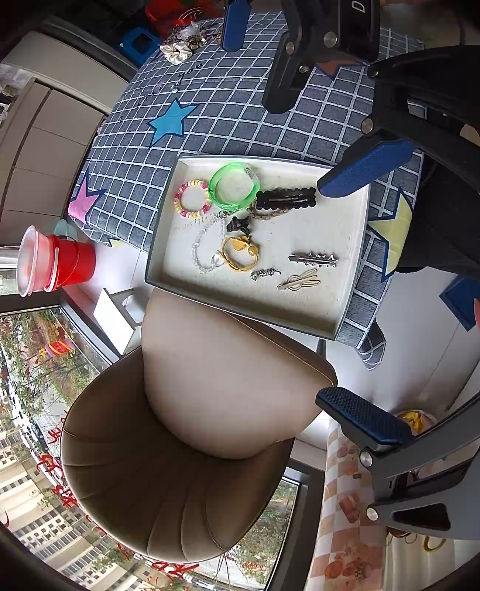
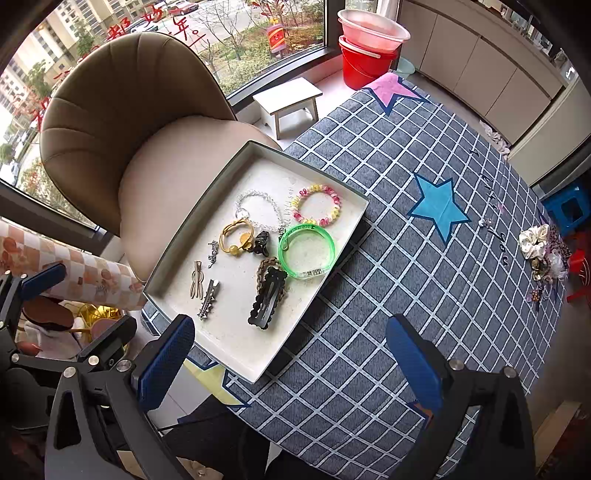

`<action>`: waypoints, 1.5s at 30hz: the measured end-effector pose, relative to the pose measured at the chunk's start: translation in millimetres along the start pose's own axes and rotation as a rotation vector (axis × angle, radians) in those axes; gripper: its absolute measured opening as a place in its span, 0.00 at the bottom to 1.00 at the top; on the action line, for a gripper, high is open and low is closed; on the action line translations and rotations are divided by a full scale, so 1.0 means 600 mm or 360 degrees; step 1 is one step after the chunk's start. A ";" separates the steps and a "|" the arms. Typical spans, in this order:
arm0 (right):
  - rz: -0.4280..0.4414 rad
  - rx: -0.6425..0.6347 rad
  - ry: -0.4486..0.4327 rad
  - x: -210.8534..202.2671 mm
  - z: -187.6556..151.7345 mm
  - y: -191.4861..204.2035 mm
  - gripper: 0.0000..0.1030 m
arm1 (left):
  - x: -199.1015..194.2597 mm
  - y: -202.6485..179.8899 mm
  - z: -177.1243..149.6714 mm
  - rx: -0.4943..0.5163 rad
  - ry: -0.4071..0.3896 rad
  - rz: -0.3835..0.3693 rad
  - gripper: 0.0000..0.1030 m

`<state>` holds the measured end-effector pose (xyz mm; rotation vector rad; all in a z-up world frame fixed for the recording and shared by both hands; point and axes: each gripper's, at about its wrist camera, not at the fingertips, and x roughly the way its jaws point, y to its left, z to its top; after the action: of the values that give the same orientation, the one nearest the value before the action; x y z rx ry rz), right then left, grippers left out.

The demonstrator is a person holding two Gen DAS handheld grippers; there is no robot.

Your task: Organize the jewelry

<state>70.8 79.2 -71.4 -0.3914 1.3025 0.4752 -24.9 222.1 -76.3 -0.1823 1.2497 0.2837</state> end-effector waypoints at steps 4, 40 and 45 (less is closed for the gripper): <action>-0.0001 0.0001 0.0001 0.000 0.000 0.001 1.00 | 0.000 0.000 0.001 0.0001 0.0000 0.0001 1.00; -0.0004 0.0005 0.0001 0.000 -0.001 0.004 1.00 | 0.005 0.003 -0.003 0.0004 0.0012 0.0004 1.00; -0.0004 0.0006 -0.0001 0.001 -0.001 0.005 1.00 | 0.004 0.003 -0.003 0.0008 0.0008 0.0003 1.00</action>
<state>68.4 81.4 -72.0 -0.3898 1.3018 0.4705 -26.6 223.5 -78.9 -0.1776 1.2555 0.2820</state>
